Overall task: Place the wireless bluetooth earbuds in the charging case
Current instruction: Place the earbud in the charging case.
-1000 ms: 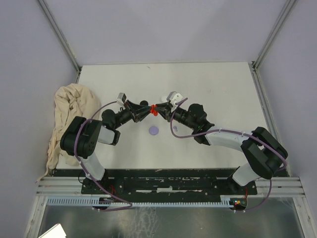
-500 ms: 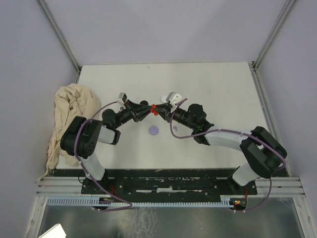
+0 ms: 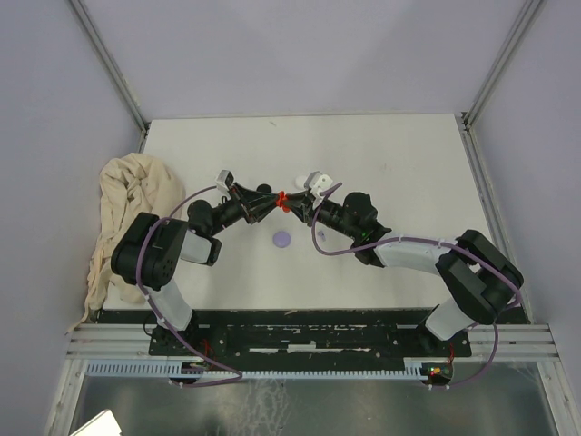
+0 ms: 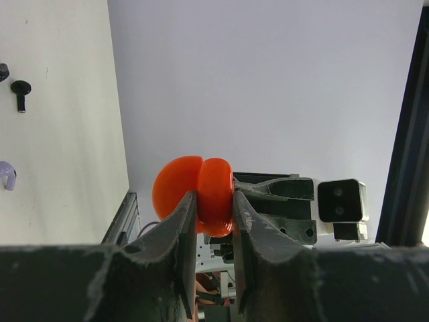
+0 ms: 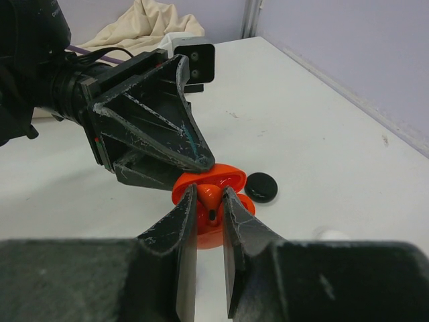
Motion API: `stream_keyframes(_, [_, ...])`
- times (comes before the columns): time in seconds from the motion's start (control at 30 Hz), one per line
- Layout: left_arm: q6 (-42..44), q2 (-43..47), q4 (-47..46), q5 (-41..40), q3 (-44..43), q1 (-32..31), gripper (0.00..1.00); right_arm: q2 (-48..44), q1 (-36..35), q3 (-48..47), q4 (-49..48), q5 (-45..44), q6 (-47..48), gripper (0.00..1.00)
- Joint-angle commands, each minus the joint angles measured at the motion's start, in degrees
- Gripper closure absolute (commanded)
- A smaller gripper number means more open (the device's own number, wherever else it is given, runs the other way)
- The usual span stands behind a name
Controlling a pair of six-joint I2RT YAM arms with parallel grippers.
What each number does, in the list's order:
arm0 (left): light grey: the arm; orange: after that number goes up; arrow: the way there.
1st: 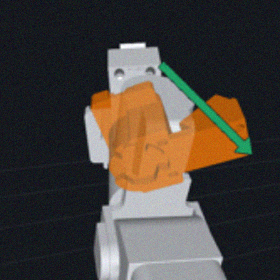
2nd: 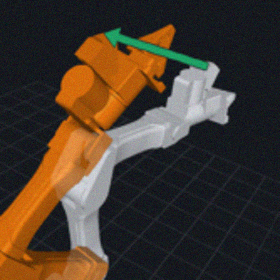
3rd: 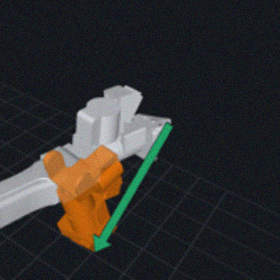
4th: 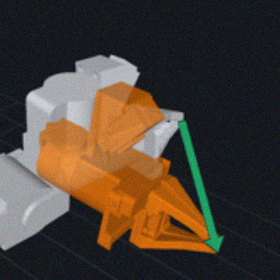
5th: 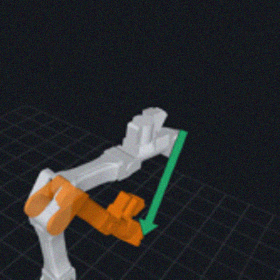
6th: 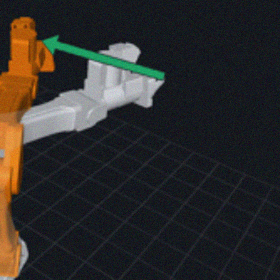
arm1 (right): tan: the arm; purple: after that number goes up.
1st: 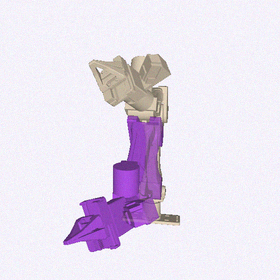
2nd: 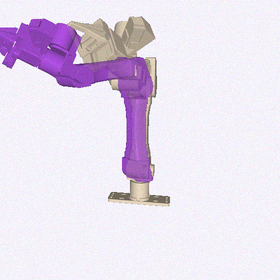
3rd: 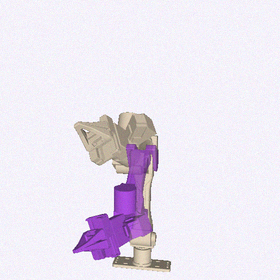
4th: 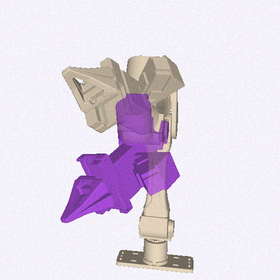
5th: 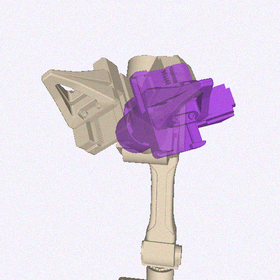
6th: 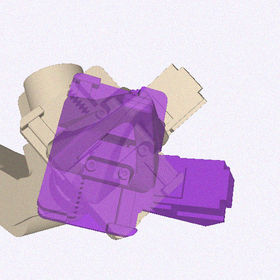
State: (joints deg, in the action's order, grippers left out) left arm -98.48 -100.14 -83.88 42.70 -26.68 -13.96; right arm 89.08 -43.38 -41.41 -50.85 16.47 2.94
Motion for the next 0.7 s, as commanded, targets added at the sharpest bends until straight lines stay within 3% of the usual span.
stream_keyframes(0.0, [-2.6, 0.0, -5.2, 1.2, -1.3, -0.1, 0.97, 0.3, 0.2, 0.1, -3.4, 0.1, 0.3, 0.98])
stream_keyframes(0.17, [-2.8, -0.1, -5.4, 0.9, -1.3, -0.1, 0.97, -0.2, 0.2, 0.6, -3.4, 0.3, 0.0, 0.95])
stream_keyframes(0.4, [-2.6, -0.7, -5.4, 0.8, -1.7, -0.1, 0.97, -2.3, 0.2, 1.7, -4.2, -0.7, -1.7, 0.52])
stream_keyframes(0.53, [-2.0, -1.6, -5.3, 0.8, -1.9, -0.1, 0.97, -6.5, 0.3, 3.6, -7.8, -4.4, -3.2, 0.39])
stream_keyframes(0.67, [-1.3, -2.8, -5.4, 0.9, -1.9, -0.1, 0.97, -11.7, 0.6, 4.0, -5.2, -9.6, -3.6, 0.36])
